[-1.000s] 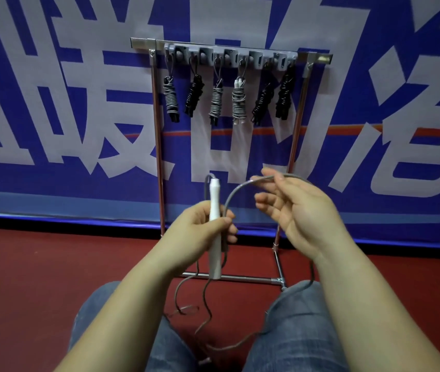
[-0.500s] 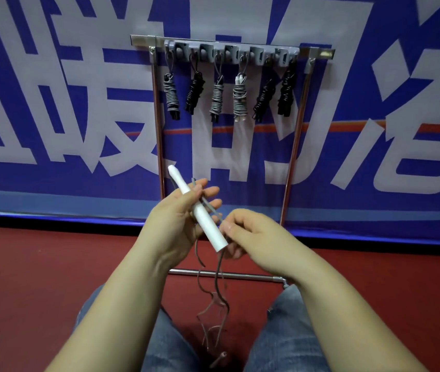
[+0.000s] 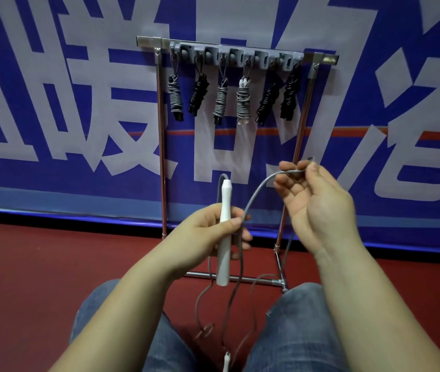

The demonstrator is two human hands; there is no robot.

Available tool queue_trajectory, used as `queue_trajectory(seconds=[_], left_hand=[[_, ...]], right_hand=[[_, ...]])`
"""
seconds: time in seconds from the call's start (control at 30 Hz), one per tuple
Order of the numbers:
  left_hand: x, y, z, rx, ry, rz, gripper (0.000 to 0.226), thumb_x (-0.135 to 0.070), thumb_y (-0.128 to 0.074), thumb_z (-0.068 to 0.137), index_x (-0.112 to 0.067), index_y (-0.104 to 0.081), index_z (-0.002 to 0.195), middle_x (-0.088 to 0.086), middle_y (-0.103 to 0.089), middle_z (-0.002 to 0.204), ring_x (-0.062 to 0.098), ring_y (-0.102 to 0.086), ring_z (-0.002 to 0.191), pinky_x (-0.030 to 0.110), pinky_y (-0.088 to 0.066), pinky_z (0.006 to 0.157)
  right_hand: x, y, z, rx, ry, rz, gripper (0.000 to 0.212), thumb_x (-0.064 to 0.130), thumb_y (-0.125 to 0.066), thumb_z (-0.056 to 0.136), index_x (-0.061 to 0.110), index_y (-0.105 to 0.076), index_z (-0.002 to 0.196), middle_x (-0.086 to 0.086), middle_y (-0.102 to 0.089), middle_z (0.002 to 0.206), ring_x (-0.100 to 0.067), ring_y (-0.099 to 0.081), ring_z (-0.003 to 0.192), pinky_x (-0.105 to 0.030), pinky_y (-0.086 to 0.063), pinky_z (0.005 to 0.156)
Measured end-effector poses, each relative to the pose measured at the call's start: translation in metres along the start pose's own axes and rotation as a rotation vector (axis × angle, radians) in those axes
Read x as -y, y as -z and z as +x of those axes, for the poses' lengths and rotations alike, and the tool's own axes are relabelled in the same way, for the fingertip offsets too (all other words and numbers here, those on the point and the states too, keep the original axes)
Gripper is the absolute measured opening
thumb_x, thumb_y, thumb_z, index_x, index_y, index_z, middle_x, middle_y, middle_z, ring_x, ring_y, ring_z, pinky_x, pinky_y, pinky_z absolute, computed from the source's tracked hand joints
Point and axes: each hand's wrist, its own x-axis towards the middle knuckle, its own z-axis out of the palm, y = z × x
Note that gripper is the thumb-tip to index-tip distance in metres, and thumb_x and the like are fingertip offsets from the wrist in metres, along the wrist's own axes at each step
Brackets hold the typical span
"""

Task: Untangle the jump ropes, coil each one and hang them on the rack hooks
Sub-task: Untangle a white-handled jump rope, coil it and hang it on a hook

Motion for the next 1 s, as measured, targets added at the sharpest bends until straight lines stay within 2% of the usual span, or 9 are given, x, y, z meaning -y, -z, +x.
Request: queue_trajectory(seconds=[0.13, 0.23, 0.4, 0.53, 0.63, 0.7, 0.8, 0.9, 1.0], left_hand=[[-0.001, -0.001, 0.001, -0.002, -0.019, 0.094, 0.010, -0.007, -0.048, 0.096, -0.010, -0.057, 0.096, 0.003, -0.060, 0.072, 0.015, -0.063, 0.069, 0.028, -0.054, 0.066], [-0.003, -0.001, 0.003, -0.119, -0.034, -0.037, 0.012, -0.006, -0.046, 0.096, -0.011, -0.055, 0.091, -0.001, -0.057, 0.061, 0.013, -0.061, 0.058, 0.027, -0.054, 0.055], [-0.012, 0.004, 0.006, -0.289, -0.091, -0.380, 0.016, -0.006, -0.044, 0.096, -0.011, -0.057, 0.089, -0.001, -0.053, 0.057, 0.012, -0.057, 0.051, 0.025, -0.053, 0.048], [-0.017, 0.006, 0.006, -0.318, -0.146, -0.469, 0.014, -0.010, -0.045, 0.096, -0.012, -0.058, 0.092, -0.002, -0.052, 0.060, 0.012, -0.058, 0.055, 0.026, -0.052, 0.049], [-0.016, 0.009, 0.005, -0.322, -0.161, -0.459, 0.014, -0.013, -0.045, 0.096, -0.012, -0.059, 0.098, -0.002, -0.059, 0.064, 0.013, -0.064, 0.063, 0.027, -0.056, 0.056], [-0.013, 0.012, 0.006, -0.309, -0.161, -0.423, 0.016, -0.014, -0.046, 0.096, -0.012, -0.061, 0.102, 0.002, -0.069, 0.076, 0.015, -0.069, 0.076, 0.028, -0.058, 0.062], [-0.009, 0.012, 0.007, -0.260, -0.112, -0.282, 0.018, -0.011, -0.049, 0.093, -0.012, -0.061, 0.107, 0.005, -0.074, 0.095, 0.021, -0.068, 0.093, 0.034, -0.059, 0.074], [-0.005, 0.005, 0.004, -0.138, -0.040, -0.041, 0.018, -0.008, -0.049, 0.094, -0.014, -0.062, 0.104, -0.002, -0.074, 0.091, 0.012, -0.069, 0.088, 0.022, -0.054, 0.072], [-0.003, 0.000, 0.001, -0.021, 0.001, 0.101, 0.015, -0.005, -0.050, 0.094, -0.013, -0.061, 0.100, 0.002, -0.073, 0.088, 0.014, -0.068, 0.082, 0.026, -0.051, 0.078]], right_hand=[[-0.004, 0.001, -0.001, 0.030, -0.039, -0.028, 0.025, 0.013, -0.033, 0.101, 0.009, -0.054, 0.088, -0.009, -0.065, 0.082, -0.012, -0.064, 0.062, -0.023, -0.055, 0.064], [-0.006, 0.000, -0.001, 0.085, -0.108, -0.152, 0.019, 0.015, -0.042, 0.098, 0.006, -0.058, 0.102, -0.009, -0.067, 0.093, -0.012, -0.064, 0.064, -0.023, -0.056, 0.064], [-0.010, 0.004, -0.009, 0.324, -0.373, -0.691, 0.026, 0.008, -0.051, 0.093, 0.007, -0.056, 0.118, -0.011, -0.066, 0.104, -0.011, -0.059, 0.063, -0.021, -0.050, 0.059], [-0.019, 0.004, -0.021, 0.683, -0.358, -1.128, 0.013, 0.012, -0.051, 0.094, 0.018, -0.062, 0.092, 0.002, -0.065, 0.079, -0.010, -0.061, 0.071, -0.025, -0.052, 0.068], [-0.023, 0.005, -0.016, 0.615, -0.218, -1.259, 0.016, 0.019, -0.048, 0.096, 0.015, -0.062, 0.088, 0.008, -0.066, 0.073, -0.007, -0.059, 0.064, -0.029, -0.048, 0.066], [-0.023, 0.003, -0.015, 0.530, -0.163, -1.189, 0.018, 0.017, -0.046, 0.097, 0.012, -0.061, 0.089, 0.004, -0.068, 0.076, -0.007, -0.055, 0.058, -0.022, -0.044, 0.060], [-0.018, -0.001, -0.014, 0.372, -0.167, -0.789, 0.024, 0.010, -0.037, 0.099, 0.010, -0.055, 0.084, -0.002, -0.063, 0.071, -0.007, -0.052, 0.050, -0.017, -0.043, 0.052], [-0.011, -0.004, -0.011, 0.243, -0.166, -0.394, 0.025, 0.009, -0.032, 0.100, 0.009, -0.051, 0.083, -0.004, -0.063, 0.071, -0.008, -0.056, 0.052, -0.018, -0.050, 0.055], [-0.006, -0.005, -0.008, 0.174, -0.105, -0.210, 0.025, 0.008, -0.031, 0.100, 0.010, -0.050, 0.084, -0.004, -0.065, 0.075, -0.009, -0.059, 0.057, -0.020, -0.052, 0.059]])
